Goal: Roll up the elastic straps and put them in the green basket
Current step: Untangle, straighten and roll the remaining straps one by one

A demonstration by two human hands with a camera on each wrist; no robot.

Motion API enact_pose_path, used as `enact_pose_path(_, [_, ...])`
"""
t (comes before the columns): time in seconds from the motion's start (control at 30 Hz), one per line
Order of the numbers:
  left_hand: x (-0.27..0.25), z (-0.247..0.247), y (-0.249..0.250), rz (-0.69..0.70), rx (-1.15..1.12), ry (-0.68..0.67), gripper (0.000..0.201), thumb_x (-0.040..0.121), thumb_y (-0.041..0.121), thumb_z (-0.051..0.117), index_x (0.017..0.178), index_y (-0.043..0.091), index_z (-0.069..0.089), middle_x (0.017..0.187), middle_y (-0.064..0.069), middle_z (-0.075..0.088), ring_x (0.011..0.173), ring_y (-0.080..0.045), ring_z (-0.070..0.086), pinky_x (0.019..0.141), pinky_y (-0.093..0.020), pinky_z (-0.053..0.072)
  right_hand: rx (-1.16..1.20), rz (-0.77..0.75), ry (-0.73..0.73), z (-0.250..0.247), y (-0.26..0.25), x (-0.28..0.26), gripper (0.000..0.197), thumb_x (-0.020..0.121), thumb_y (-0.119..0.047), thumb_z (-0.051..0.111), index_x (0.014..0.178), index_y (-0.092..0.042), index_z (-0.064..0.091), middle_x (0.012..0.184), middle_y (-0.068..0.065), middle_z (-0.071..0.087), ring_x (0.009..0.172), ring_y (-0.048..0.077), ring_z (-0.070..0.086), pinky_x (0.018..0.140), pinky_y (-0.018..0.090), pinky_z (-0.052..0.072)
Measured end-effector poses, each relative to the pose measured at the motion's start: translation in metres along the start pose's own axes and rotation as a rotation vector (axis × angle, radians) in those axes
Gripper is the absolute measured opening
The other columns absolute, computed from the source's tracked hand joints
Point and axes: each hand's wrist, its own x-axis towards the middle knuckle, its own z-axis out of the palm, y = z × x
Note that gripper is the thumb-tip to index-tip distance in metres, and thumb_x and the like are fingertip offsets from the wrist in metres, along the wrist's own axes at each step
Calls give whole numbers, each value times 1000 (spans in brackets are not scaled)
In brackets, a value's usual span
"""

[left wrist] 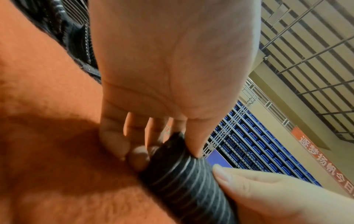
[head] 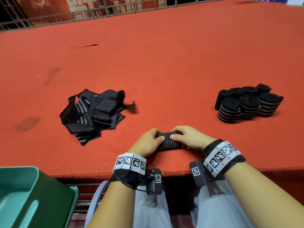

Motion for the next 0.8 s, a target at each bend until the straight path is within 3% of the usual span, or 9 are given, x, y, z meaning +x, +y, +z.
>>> enact_pose_path(0.13, [4,3,-2,49,-19,38,17,99,32,54,116,30,51,84,6,58,69,-10,55,64,-29,44,18,37,27,2,0,7,17,97,-32,58,110,-21,57,86,6,64,58,15,59,42,26,46])
enact_pose_path(0.27, [8,2,-3,99,81,86,18,96,33,59,113,34,55,106,1,54,95,-16,57,88,-36,49,46,64,25,3,0,10,17,98,-33,57,109,-20,59,84,7,63,58,15,58,43,26,47])
enact_pose_path(0.37, [7,-1,0,166,186,-21,53,80,37,76,126,35,50,112,6,49,104,-15,54,96,-36,47,54,77,31,3,-1,10,18,99,-32,56,110,-18,59,83,7,63,57,16,57,42,27,46])
enact_pose_path(0.47, [8,3,5,176,366,-38,77,67,33,86,131,33,43,113,6,49,102,-17,56,90,-37,49,66,101,46,5,-2,12,18,99,-31,56,109,-16,59,79,6,60,57,18,57,41,28,46])
enact_pose_path(0.57, [10,9,9,185,426,27,63,72,26,77,126,33,46,110,4,52,100,-21,58,87,-41,51,119,106,39,3,-5,9,21,98,-32,57,106,-12,59,80,10,61,60,23,58,44,31,48])
enact_pose_path(0.63, [8,7,10,185,340,12,57,70,23,73,120,32,49,105,4,56,93,-18,60,84,-41,53,178,100,47,-1,-7,3,24,100,-31,56,106,-9,59,77,8,59,56,18,58,45,30,49])
enact_pose_path(0.7, [7,3,14,184,145,-21,52,69,18,72,114,32,52,97,3,62,77,-14,65,70,-34,57,278,70,62,-10,-9,-2,23,102,-29,52,104,-8,60,69,3,53,50,10,55,49,32,51])
enact_pose_path(0.77, [7,-3,22,189,14,-11,48,68,17,71,111,32,53,91,2,65,65,-11,63,59,-30,56,341,5,84,-25,-14,-7,20,103,-25,51,105,-9,63,66,2,50,53,12,54,55,37,53])
enact_pose_path(0.8, [9,-6,28,192,-17,1,48,67,19,71,110,32,54,89,1,65,63,-11,61,59,-31,54,355,-30,97,-35,-19,-10,20,102,-23,52,108,-8,64,69,4,53,57,15,55,56,37,53])
